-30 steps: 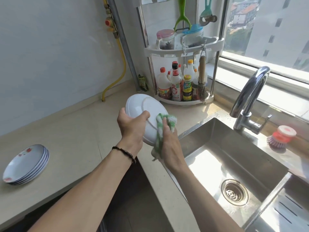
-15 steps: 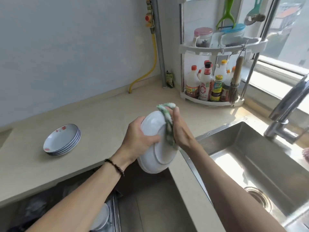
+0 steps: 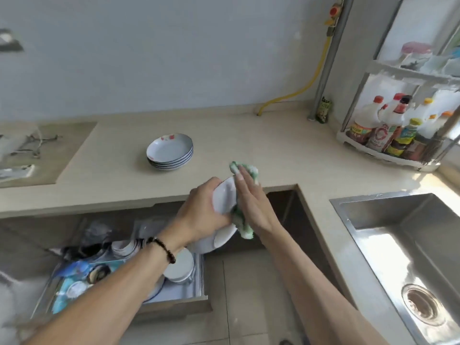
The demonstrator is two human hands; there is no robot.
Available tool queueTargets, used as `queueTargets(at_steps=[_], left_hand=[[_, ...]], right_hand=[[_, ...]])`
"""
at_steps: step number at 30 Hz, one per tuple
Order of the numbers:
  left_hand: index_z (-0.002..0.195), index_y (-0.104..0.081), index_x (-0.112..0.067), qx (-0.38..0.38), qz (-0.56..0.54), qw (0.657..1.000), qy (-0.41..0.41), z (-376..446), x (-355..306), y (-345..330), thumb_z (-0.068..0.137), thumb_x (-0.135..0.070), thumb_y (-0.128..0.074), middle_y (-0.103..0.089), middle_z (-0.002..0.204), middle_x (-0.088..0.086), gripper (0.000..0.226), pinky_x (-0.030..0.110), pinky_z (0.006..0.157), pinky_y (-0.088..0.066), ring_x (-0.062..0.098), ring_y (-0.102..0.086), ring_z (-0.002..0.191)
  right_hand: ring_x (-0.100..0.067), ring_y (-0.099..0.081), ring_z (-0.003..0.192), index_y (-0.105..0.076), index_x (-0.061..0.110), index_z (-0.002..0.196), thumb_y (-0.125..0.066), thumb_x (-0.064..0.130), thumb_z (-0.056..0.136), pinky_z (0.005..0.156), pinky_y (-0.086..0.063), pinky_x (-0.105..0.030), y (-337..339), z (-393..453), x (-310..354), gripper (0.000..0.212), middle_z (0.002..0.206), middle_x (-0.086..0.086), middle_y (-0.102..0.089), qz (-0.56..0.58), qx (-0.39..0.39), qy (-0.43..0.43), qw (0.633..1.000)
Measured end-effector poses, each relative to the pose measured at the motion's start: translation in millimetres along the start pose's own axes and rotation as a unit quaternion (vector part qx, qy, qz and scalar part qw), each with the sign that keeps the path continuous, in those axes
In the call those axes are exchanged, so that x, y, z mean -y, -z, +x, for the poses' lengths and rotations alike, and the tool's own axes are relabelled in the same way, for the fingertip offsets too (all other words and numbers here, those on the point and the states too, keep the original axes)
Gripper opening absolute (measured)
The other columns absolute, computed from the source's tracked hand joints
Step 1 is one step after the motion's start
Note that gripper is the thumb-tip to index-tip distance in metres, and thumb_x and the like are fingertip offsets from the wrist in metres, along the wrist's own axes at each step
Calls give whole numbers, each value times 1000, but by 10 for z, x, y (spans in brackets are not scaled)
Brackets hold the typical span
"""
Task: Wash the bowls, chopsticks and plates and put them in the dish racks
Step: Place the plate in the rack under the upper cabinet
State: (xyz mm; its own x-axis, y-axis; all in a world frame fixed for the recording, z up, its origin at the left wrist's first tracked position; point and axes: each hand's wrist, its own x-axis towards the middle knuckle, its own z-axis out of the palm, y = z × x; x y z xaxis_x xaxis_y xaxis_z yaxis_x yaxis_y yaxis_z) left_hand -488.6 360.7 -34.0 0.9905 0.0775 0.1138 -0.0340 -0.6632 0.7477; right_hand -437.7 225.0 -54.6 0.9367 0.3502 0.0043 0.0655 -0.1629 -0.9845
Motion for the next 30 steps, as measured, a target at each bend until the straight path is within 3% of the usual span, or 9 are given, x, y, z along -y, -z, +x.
queueTargets(at_steps=[3,7,10,12,15,17,20,26,30], left_hand=[[91,-50,-28,54,108,992,-16,-365,426,323,71,-26,-81,-57,71,-6,36,35,58,-43,22,-52,66],[91,-47,-34,107,215,970,-34,-687,1019,607,69,-16,-66,-37,55,-5,35,31,56,-37,24,-42,62],[100,-60,-28,116,256,960,5,-900,1507,692,78,-18,-66,-53,68,-4,25,32,65,-38,26,-51,74],[100,-61,-21,75,210,973,57,-1038,1950,696,80,-21,-74,-68,100,0,24,32,84,-42,26,-61,109],[146,-35,-27,54,79,969,229,-1193,2580,742,70,-35,-88,-25,161,4,93,38,119,-25,21,-17,152],[157,-6,-32,42,-76,925,371,-1249,2892,790,71,-44,-87,-18,163,-5,119,34,115,-29,12,-26,146],[138,-41,-25,-29,-296,835,463,-1324,3401,727,91,-35,-71,-58,132,-9,57,36,95,-54,6,-62,105],[114,-55,-20,-107,-312,783,527,-1435,4713,496,87,5,-69,-66,116,7,40,24,58,-59,14,-66,89],[130,-45,-15,-73,-313,781,535,-1432,5632,350,85,13,-67,-56,129,12,58,26,52,-58,26,-66,95]], right_hand=[[-31,-66,105,-69,20,99,-57,59,83,101,-51,-44,-483,51,-180,44,114,-12,-68,88,-1,-224,971],[-38,-62,71,-62,4,87,-63,23,75,84,-48,-71,-1016,108,-473,22,84,-20,-57,121,31,-380,916],[-31,-57,59,-60,1,81,-56,5,77,82,-54,-64,-1436,149,-730,7,68,-13,-54,76,27,-386,919],[-25,-48,54,-53,6,73,-50,-3,75,61,-53,-40,-1742,167,-913,9,62,-7,-47,61,17,-398,915],[-26,-40,61,-46,7,70,-49,-3,64,61,-37,-36,-2218,238,-1255,12,68,-8,-40,59,13,-408,911],[-27,-38,70,-51,8,76,-49,2,54,63,-34,-38,-2536,328,-1556,22,74,-10,-39,52,5,-406,912],[-24,-39,67,-54,7,75,-54,2,60,61,-35,-36,-2968,402,-1959,15,70,-8,-43,35,14,-421,906],[-35,-64,78,-61,8,102,-62,-14,79,73,-59,-50,-3699,554,-2851,32,92,-18,-65,27,114,-445,888],[-38,-71,88,-62,9,108,-87,16,51,76,-61,-51,-4229,697,-3637,62,103,-18,-71,-116,179,-474,854]])
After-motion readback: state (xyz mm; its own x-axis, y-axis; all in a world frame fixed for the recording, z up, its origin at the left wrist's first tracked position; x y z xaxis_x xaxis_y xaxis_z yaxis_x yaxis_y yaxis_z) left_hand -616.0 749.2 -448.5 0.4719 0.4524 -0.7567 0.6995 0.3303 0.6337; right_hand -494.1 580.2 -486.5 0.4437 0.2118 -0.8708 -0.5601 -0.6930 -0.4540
